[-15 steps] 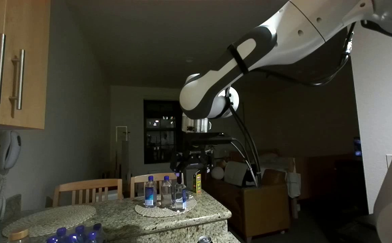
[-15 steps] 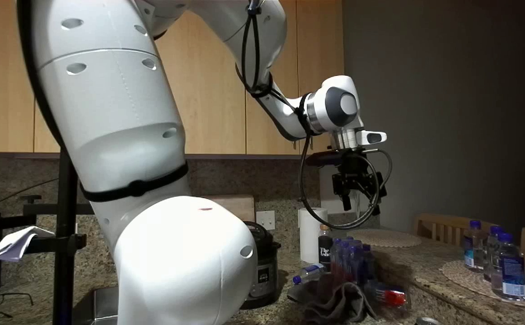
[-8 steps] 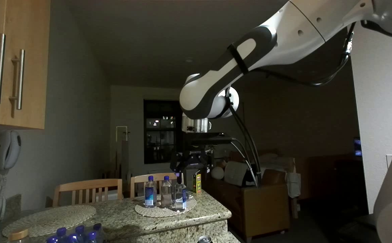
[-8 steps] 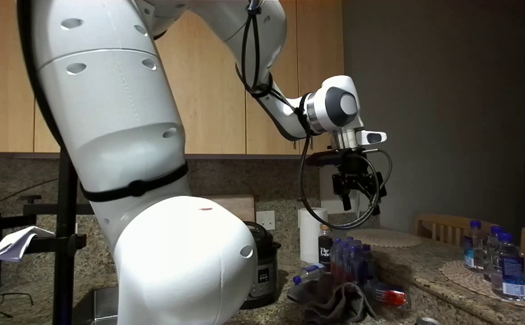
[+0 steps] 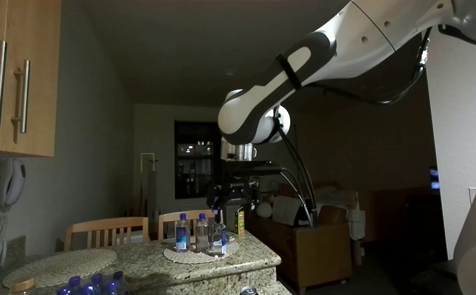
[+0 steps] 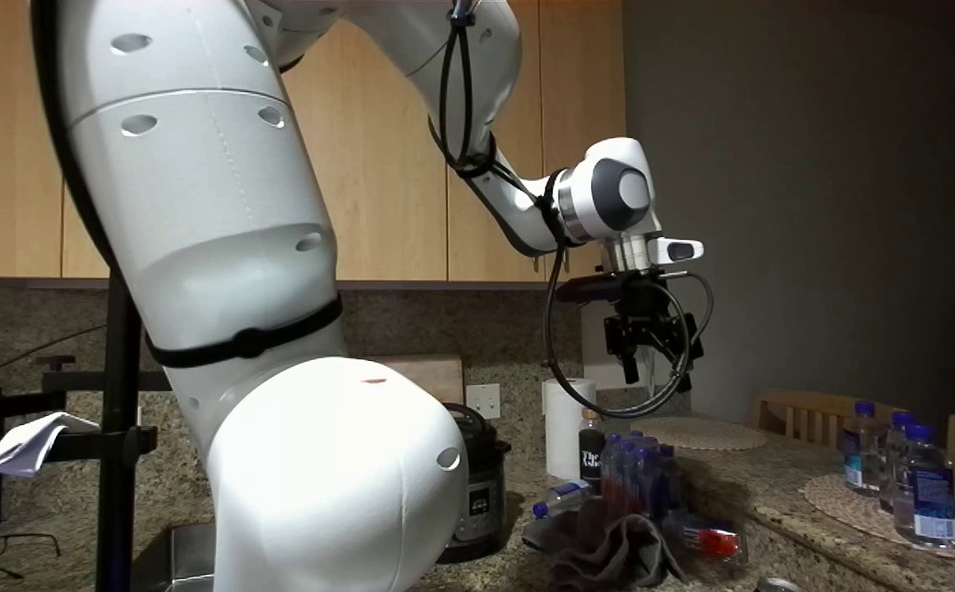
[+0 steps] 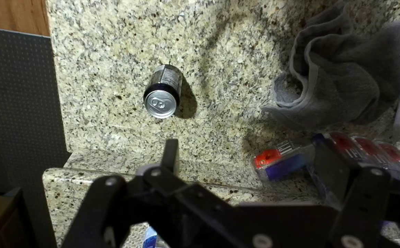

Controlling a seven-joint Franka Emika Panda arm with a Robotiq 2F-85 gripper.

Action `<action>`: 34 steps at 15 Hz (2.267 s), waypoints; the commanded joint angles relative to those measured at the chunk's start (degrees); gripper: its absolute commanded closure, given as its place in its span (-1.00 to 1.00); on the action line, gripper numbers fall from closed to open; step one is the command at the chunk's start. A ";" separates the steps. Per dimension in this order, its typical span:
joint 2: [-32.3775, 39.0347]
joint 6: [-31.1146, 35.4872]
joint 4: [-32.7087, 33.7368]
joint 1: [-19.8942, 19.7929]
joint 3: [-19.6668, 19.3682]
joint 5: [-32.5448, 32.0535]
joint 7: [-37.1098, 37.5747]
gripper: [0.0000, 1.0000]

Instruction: Move the towel to the right

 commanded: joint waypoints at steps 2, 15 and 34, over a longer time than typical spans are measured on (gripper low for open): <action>0.02 -0.16 0.11 0.39 -0.38 -0.14 0.08 -1.00; -0.32 -0.12 -0.16 0.39 0.24 -0.22 1.94 -1.00; 19.76 15.63 8.06 3.32 4.57 -2.48 18.35 -1.00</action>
